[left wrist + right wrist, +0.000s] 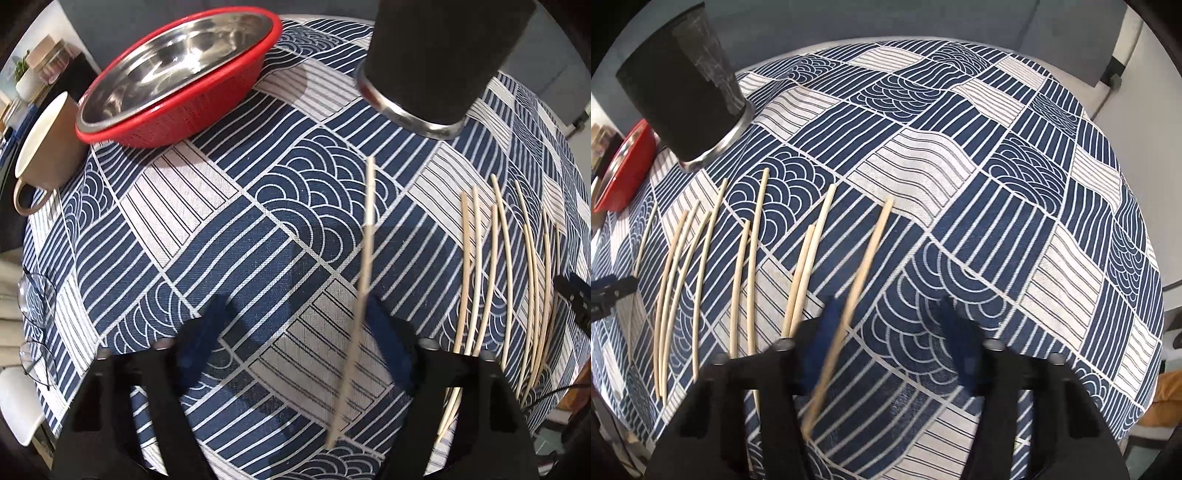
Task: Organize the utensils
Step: 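Lower both grippers onto the wooden sticks and each grasp one stick, then lift the sticks over the black cup and open both grippers to drop them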
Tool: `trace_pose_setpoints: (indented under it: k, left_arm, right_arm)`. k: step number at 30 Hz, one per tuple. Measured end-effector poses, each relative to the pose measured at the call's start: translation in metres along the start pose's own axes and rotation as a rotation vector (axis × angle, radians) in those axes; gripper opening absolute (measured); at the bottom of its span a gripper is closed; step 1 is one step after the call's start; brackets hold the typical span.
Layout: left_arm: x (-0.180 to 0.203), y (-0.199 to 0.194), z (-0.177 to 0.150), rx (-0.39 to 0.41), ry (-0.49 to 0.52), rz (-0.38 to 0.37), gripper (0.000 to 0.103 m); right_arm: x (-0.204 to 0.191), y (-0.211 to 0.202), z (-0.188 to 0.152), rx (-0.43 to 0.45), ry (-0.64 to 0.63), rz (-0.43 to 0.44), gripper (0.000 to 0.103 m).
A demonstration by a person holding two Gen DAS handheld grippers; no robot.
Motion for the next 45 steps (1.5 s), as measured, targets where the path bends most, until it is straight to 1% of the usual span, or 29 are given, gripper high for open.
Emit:
trace_pose_setpoints:
  k: [1, 2, 4, 5, 8, 9, 10, 12, 14, 15, 17, 19, 23, 26, 30, 33, 36, 42, 43, 45]
  left_arm:
    - [-0.001, -0.001, -0.002, 0.002, 0.008, -0.002, 0.06]
    - [-0.005, -0.001, -0.003, 0.004, 0.012, -0.004, 0.057]
    - [-0.008, -0.002, -0.006, 0.007, 0.007, -0.009, 0.046]
    - [-0.009, -0.005, -0.009, 0.006, 0.007, -0.013, 0.043]
    - [-0.023, -0.004, -0.012, 0.006, 0.005, -0.017, 0.024]
    - [-0.029, -0.004, -0.014, 0.001, -0.001, -0.028, 0.016]
    - [-0.034, -0.004, -0.016, -0.004, -0.006, -0.038, 0.011]
    - [-0.043, -0.002, -0.02, -0.012, -0.014, -0.05, 0.007]
    - [-0.051, -0.001, -0.021, -0.019, -0.024, -0.064, 0.006]
    - [-0.055, 0.0, -0.024, -0.023, -0.027, -0.068, 0.005]
    - [-0.062, 0.002, -0.029, -0.034, -0.03, -0.074, 0.005]
    - [-0.076, -0.002, -0.043, -0.042, -0.03, -0.08, 0.005]
    - [-0.087, 0.002, -0.063, -0.056, -0.045, -0.092, 0.005]
    - [-0.097, 0.002, -0.084, -0.064, -0.073, -0.118, 0.005]
    - [-0.112, -0.005, -0.103, -0.052, -0.087, -0.119, 0.004]
    - [-0.125, -0.018, -0.11, -0.025, -0.096, -0.121, 0.005]
    - [-0.119, -0.045, -0.107, 0.012, -0.1, -0.124, 0.005]
    - [-0.118, -0.092, -0.09, 0.121, -0.08, -0.118, 0.005]
    - [-0.104, -0.098, -0.075, 0.135, -0.075, -0.117, 0.005]
    - [-0.092, -0.11, -0.061, 0.167, -0.065, -0.114, 0.005]
  right_arm:
    - [0.002, -0.002, 0.0, 0.0, -0.004, 0.001, 0.032]
    - [0.004, -0.002, 0.0, -0.002, -0.007, 0.0, 0.026]
    - [0.008, -0.003, 0.0, -0.006, -0.014, 0.0, 0.02]
    - [0.009, -0.003, 0.0, -0.008, -0.017, -0.001, 0.016]
    - [0.011, -0.003, -0.001, -0.011, -0.032, 0.002, 0.01]
    - [0.012, -0.003, -0.001, -0.012, -0.035, 0.003, 0.009]
    - [0.013, -0.003, -0.001, -0.012, -0.035, 0.005, 0.009]
    - [0.014, -0.003, -0.002, -0.017, -0.037, 0.006, 0.008]
    - [0.016, -0.003, -0.002, -0.024, -0.034, 0.011, 0.007]
    - [0.018, -0.003, -0.002, -0.028, -0.033, 0.013, 0.005]
    - [0.023, -0.003, -0.004, -0.036, -0.025, 0.012, 0.005]
    - [0.03, -0.003, -0.007, -0.042, -0.014, 0.022, 0.005]
    - [0.037, -0.003, -0.012, -0.046, 0.004, 0.035, 0.005]
    - [0.045, -0.006, -0.015, -0.046, 0.036, 0.069, 0.005]
    - [0.053, -0.014, -0.019, -0.029, 0.04, 0.062, 0.005]
    - [0.059, -0.024, -0.017, -0.005, 0.047, 0.068, 0.005]
    - [0.057, -0.04, -0.01, 0.042, 0.033, 0.082, 0.005]
    - [0.034, -0.082, 0.017, 0.178, -0.043, 0.079, 0.005]
    - [0.031, -0.088, 0.02, 0.192, -0.049, 0.085, 0.005]
    - [0.021, -0.1, 0.033, 0.228, -0.069, 0.1, 0.005]
Point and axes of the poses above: each gripper's, at about its wrist camera, not at the fingertips, and y roughly the way its jaws point, x to its right, z to its top, the point moved 2 cm from there along y, roughly the way its jaws point, and after that the axes turned 11 degrees about -x, right-handed, at the moved point
